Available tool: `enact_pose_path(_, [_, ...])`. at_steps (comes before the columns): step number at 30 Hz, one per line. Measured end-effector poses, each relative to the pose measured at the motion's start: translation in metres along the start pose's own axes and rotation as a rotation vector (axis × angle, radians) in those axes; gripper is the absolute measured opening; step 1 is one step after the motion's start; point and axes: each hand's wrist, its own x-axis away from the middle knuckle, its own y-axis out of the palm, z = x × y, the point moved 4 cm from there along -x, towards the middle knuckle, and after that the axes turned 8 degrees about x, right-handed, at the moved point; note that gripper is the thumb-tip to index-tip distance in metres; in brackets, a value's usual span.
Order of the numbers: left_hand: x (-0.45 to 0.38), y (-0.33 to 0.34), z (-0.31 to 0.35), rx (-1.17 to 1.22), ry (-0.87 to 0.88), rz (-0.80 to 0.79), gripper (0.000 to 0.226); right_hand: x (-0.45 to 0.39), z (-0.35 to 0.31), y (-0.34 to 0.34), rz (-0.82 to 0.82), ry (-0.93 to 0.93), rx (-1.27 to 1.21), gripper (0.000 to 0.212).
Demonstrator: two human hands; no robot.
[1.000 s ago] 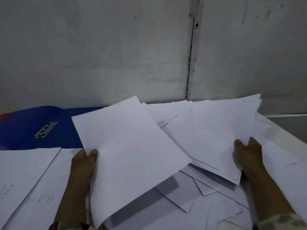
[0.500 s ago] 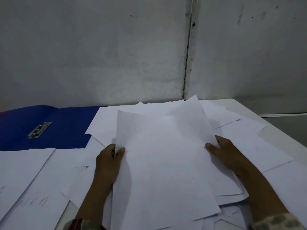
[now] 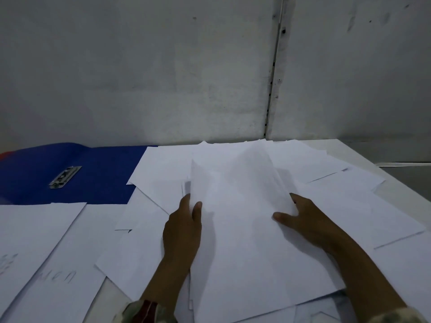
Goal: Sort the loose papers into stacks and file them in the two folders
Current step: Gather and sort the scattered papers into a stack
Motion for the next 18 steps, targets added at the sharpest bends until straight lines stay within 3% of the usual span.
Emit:
enact_pose_path(6, [-0.01,-0.021,-0.014,-0.108,0.053,0.091,0.039,0.0,0.016,-0.025,0.196,0.099,-0.13,0.027])
enact_pose_path(11, [-0.016,-0.03,-0.026,-0.394,0.027,-0.077,0.071,-0.003,0.035,-0.042,0.302,0.195,-0.177,0.033])
enact_pose_path(18, [-0.042,-0.012,-0.018,-0.893,0.092,-0.311,0.07,-0.004,0.047,-0.051,0.39,0.241,-0.234,0.034])
